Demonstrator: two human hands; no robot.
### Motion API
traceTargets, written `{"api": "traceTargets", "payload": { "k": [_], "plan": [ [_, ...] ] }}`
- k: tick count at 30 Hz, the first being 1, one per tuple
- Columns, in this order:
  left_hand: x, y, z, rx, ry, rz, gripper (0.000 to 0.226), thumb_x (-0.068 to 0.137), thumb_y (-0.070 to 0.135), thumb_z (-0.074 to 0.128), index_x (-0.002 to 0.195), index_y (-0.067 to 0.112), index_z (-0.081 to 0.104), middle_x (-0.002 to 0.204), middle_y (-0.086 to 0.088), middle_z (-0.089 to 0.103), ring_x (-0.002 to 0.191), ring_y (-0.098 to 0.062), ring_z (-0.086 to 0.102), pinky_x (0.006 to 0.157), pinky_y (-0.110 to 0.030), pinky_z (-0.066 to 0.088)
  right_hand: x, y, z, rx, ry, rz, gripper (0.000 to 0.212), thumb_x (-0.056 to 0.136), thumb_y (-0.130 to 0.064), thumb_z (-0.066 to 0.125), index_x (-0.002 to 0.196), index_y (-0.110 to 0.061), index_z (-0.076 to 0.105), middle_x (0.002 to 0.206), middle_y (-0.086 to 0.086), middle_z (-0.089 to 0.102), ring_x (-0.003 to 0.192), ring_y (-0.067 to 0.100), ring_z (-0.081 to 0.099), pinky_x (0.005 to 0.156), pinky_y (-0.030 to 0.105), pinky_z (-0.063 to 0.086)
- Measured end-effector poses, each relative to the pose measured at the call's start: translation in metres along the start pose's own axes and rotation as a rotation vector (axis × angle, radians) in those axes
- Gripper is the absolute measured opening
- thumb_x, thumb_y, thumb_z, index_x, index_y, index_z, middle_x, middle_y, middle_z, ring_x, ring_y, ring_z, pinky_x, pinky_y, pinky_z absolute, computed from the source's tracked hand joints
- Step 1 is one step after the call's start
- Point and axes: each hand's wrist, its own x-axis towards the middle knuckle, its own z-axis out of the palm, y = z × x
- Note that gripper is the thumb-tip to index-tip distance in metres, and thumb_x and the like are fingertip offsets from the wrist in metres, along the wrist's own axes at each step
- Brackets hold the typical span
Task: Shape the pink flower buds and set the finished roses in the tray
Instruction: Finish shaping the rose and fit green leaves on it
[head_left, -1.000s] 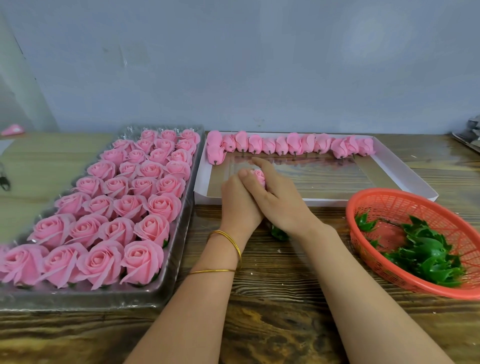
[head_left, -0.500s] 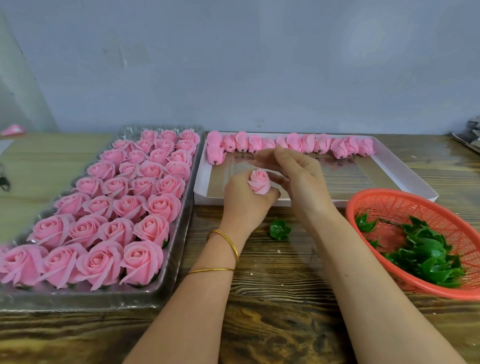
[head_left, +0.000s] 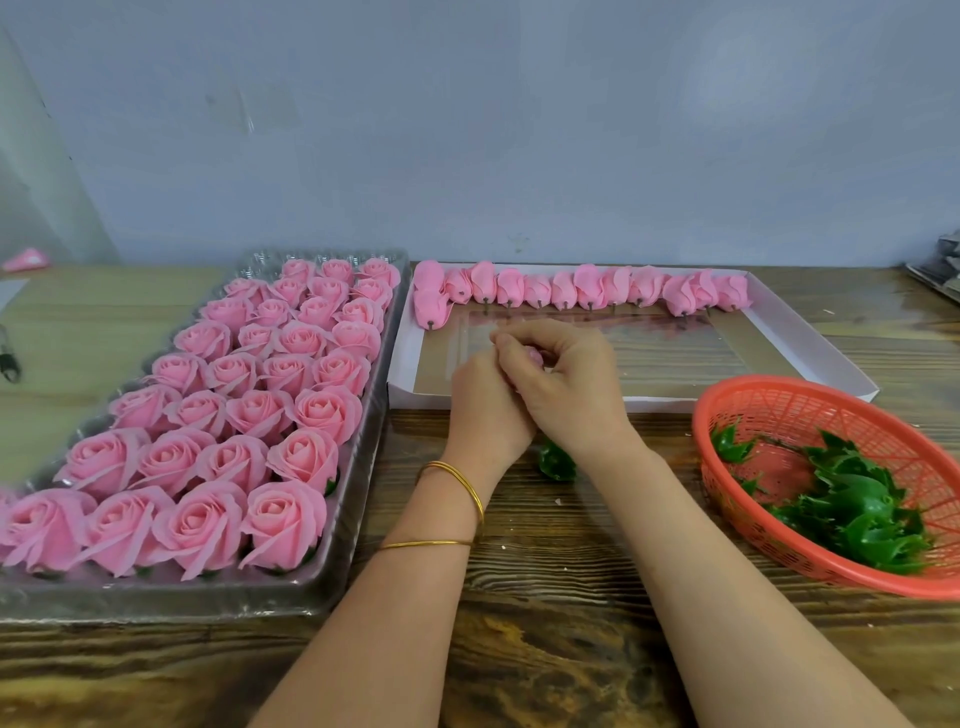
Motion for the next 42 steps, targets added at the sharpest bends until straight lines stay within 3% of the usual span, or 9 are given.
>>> {"api": "traceTargets", "payload": {
  "k": [5, 9, 14, 17, 22, 25, 28, 35, 42],
  "plan": [
    [0.001, -0.002, 0.001, 0.054, -0.018, 0.010, 0.024, 0.091, 0.010, 0.058, 0.067, 0.014, 0.062, 0.067, 0.002, 0.059, 0.069, -0.013, 0.053, 0.056, -0.020, 0.032, 0.000, -0.002, -0.001, 0.035, -0.141, 0.068, 0.025, 0.084, -0.028, 0.054, 0.096, -0.021, 0.076, 0.080, -0.031, 0.067, 0.086, -0.012, 0.062, 0.079, 0.010, 0.048],
    [0.003, 0.000, 0.000, 0.109, -0.015, 0.028, 0.029, 0.089, 0.008, 0.059, 0.065, 0.024, 0.052, 0.061, 0.018, 0.045, 0.059, 0.004, 0.043, 0.051, -0.008, 0.037, 0.000, -0.001, -0.006, 0.031, -0.282, 0.162, 0.049, 0.082, -0.041, 0.053, 0.124, -0.019, 0.066, 0.117, -0.009, 0.067, 0.109, 0.000, 0.060, 0.100, 0.026, 0.047],
    [0.004, 0.002, -0.002, 0.090, -0.099, 0.059, 0.035, 0.090, 0.008, 0.057, 0.066, 0.033, 0.049, 0.065, 0.020, 0.047, 0.062, 0.008, 0.044, 0.060, 0.001, 0.037, 0.001, -0.002, -0.015, 0.074, -0.353, 0.245, 0.065, 0.075, -0.044, 0.062, 0.134, -0.018, 0.057, 0.129, -0.004, 0.062, 0.118, 0.006, 0.056, 0.105, 0.032, 0.045],
    [0.003, 0.002, -0.003, -0.162, -0.114, -0.038, 0.015, 0.082, 0.008, 0.066, 0.079, 0.023, 0.067, 0.071, 0.009, 0.065, 0.069, 0.002, 0.061, 0.065, -0.008, 0.048, 0.004, -0.005, -0.022, 0.275, -0.286, 0.273, 0.053, 0.072, -0.031, 0.066, 0.124, -0.018, 0.063, 0.121, -0.002, 0.067, 0.111, 0.007, 0.063, 0.089, 0.022, 0.051],
    [0.001, 0.004, -0.003, -0.434, -0.200, -0.035, 0.038, 0.072, 0.000, 0.071, 0.078, 0.038, 0.068, 0.073, 0.009, 0.069, 0.073, -0.005, 0.067, 0.064, -0.023, 0.055, 0.012, -0.006, -0.029, 0.589, -0.245, 0.330, 0.016, 0.081, -0.010, 0.059, 0.091, -0.005, 0.070, 0.104, 0.011, 0.072, 0.101, 0.017, 0.067, 0.093, 0.034, 0.052],
    [0.000, 0.007, -0.002, -0.502, -0.219, -0.041, 0.046, 0.065, 0.002, 0.069, 0.074, 0.047, 0.065, 0.066, 0.016, 0.065, 0.069, -0.001, 0.064, 0.056, -0.020, 0.051, 0.011, -0.006, -0.027, 0.632, -0.272, 0.347, 0.024, 0.091, 0.000, 0.047, 0.086, -0.001, 0.071, 0.109, 0.011, 0.073, 0.102, 0.017, 0.069, 0.091, 0.029, 0.054],
    [0.000, 0.007, -0.002, -0.556, -0.225, -0.081, 0.047, 0.063, 0.000, 0.067, 0.071, 0.046, 0.065, 0.061, 0.019, 0.062, 0.062, 0.004, 0.061, 0.050, -0.011, 0.044, 0.009, -0.008, -0.023, 0.653, -0.273, 0.366, 0.028, 0.092, -0.004, 0.045, 0.093, 0.004, 0.071, 0.108, 0.015, 0.073, 0.101, 0.019, 0.069, 0.087, 0.027, 0.055],
    [0.001, 0.001, -0.001, -0.715, -0.280, -0.238, 0.018, 0.063, 0.006, 0.064, 0.076, 0.018, 0.059, 0.052, 0.013, 0.054, 0.046, -0.001, 0.053, 0.042, -0.014, 0.038, 0.006, -0.007, -0.018, 0.604, -0.299, 0.371, 0.035, 0.100, -0.016, 0.042, 0.112, 0.003, 0.069, 0.111, 0.014, 0.072, 0.106, 0.019, 0.068, 0.089, 0.025, 0.053],
    [0.002, -0.003, -0.004, -0.726, -0.310, -0.238, 0.020, 0.074, 0.000, 0.064, 0.075, 0.020, 0.062, 0.054, 0.010, 0.054, 0.045, -0.001, 0.050, 0.040, -0.015, 0.035, 0.003, -0.004, -0.019, 0.529, -0.376, 0.383, 0.042, 0.101, -0.042, 0.039, 0.112, -0.019, 0.073, 0.110, -0.002, 0.074, 0.107, 0.008, 0.067, 0.080, 0.016, 0.053]
  ]
}}
